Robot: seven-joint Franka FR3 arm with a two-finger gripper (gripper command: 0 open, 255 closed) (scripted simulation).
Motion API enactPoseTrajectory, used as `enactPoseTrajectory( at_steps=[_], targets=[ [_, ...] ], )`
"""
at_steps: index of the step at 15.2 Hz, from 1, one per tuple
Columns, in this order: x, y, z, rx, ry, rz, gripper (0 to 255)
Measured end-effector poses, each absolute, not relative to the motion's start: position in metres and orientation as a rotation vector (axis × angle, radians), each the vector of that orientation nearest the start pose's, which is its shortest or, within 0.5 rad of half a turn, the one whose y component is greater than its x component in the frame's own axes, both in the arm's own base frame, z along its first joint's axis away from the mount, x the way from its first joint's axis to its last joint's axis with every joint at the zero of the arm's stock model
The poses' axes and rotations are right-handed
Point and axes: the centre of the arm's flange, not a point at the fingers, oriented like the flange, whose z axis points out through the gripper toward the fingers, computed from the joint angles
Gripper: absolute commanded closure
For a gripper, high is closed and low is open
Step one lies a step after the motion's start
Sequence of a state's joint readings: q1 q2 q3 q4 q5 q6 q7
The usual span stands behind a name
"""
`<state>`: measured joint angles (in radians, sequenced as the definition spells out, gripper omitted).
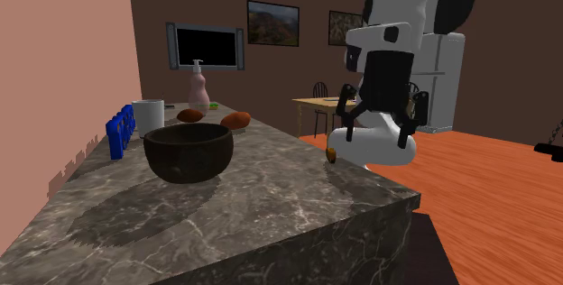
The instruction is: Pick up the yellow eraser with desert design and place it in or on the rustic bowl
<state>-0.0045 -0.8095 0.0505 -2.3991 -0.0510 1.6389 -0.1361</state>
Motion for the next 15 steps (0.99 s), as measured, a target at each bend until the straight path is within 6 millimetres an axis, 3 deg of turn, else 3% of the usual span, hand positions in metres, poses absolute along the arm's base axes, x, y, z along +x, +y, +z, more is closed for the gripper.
enactPoseTrajectory(
  at_steps=[2, 4, 12, 15],
  targets=[
    [0.303, 0.009, 0.582, -3.215, -0.28, -0.068, 0],
    [0.29, -0.009, 0.579, -3.2, -0.304, -0.06, 0],
    [0.22, -0.079, 0.553, -3.123, -0.421, -0.019, 0],
    [0.213, -0.087, 0.539, -3.115, -0.433, -0.015, 0]
  ],
)
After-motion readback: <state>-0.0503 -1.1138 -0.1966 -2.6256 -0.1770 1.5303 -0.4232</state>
